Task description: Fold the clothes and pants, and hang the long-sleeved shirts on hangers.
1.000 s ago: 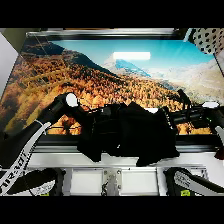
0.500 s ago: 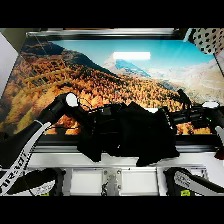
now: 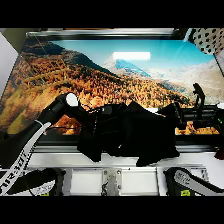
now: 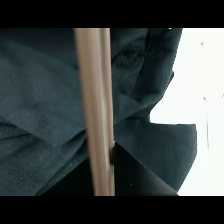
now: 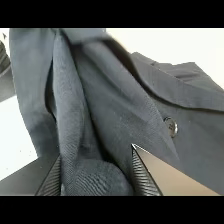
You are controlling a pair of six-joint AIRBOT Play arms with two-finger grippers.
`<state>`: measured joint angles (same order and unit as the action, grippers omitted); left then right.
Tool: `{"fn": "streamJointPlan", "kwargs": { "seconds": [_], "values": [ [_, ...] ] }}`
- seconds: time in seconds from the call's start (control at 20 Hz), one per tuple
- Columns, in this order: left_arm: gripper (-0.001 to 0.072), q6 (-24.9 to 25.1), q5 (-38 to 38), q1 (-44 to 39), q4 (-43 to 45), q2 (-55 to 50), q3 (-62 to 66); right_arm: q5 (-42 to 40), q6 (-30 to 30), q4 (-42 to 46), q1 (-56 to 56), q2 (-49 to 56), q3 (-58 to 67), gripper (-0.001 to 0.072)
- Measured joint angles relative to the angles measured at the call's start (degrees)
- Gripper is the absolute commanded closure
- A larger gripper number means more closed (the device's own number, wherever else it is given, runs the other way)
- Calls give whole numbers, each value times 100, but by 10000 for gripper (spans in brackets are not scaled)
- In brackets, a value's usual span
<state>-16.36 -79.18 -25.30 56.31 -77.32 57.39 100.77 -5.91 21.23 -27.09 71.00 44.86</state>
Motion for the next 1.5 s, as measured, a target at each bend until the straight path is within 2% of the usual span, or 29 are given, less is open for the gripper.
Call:
{"fn": "streamJointPlan", "kwargs": {
  "seconds": [0.45, 1.5],
  "values": [
    [694, 13, -15, 0, 50, 0, 0, 197, 146, 251, -295, -15, -122, 268],
    [694, 11, -46, 9, 221, 0, -7, -197, 166, 76, 920, 337, -321, 275]
  ]
}}
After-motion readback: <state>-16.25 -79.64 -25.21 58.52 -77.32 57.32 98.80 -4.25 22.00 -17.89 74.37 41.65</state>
